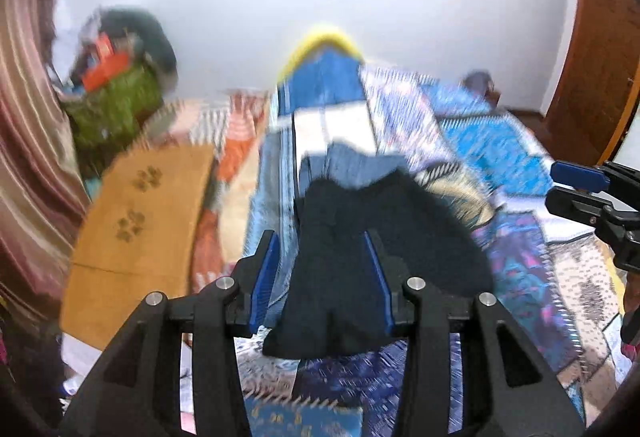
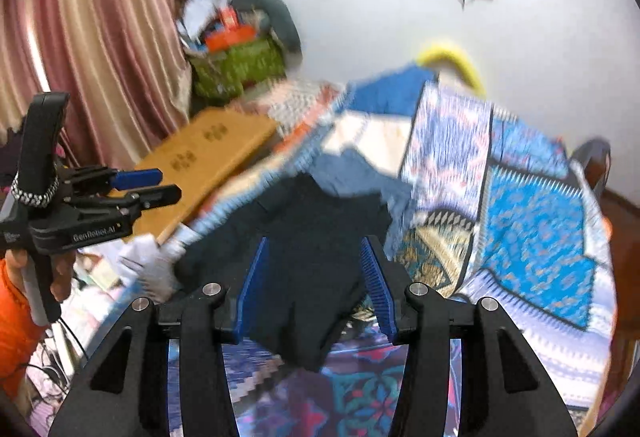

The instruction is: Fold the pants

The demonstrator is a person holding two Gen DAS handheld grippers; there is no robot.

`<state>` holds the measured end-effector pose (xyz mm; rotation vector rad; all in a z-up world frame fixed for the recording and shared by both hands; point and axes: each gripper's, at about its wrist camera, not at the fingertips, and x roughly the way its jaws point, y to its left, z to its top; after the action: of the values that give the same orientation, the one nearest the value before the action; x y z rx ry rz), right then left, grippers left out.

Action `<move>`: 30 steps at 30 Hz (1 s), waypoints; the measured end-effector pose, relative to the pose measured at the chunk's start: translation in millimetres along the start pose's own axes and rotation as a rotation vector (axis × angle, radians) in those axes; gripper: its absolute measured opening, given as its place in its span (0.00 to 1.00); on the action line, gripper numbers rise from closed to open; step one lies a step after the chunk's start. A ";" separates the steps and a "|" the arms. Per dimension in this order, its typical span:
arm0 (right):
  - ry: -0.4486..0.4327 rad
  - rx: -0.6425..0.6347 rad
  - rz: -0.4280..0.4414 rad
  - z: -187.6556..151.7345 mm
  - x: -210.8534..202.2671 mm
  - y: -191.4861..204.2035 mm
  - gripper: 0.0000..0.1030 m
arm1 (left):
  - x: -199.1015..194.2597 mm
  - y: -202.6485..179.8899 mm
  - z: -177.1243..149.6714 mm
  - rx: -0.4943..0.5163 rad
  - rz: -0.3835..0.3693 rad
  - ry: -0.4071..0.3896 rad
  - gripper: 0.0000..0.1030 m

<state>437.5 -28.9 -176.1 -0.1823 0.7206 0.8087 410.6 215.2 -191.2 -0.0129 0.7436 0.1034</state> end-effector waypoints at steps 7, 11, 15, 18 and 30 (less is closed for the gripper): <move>-0.221 -0.030 0.018 1.4 -101.2 49.8 0.43 | -144.7 -23.6 -13.9 0.027 -0.018 -0.247 0.41; -0.335 -0.058 0.027 -11.8 -152.0 80.5 0.43 | -199.5 -34.2 -32.3 0.043 -0.006 -0.342 0.42; -0.419 -0.075 0.022 -30.9 -184.5 105.0 0.43 | -235.8 -38.9 -54.3 0.023 0.006 -0.415 0.45; -0.460 -0.078 0.012 -45.2 -199.4 118.8 0.43 | -252.6 -39.6 -70.4 -0.005 -0.008 -0.450 0.49; -0.514 -0.065 -0.068 -66.1 -216.8 142.4 0.76 | -286.2 -37.4 -103.8 -0.020 -0.002 -0.519 0.95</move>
<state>199.6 -87.2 -68.2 -0.0517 0.2032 0.7718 135.0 147.4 -75.1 -0.0057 0.2240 0.1070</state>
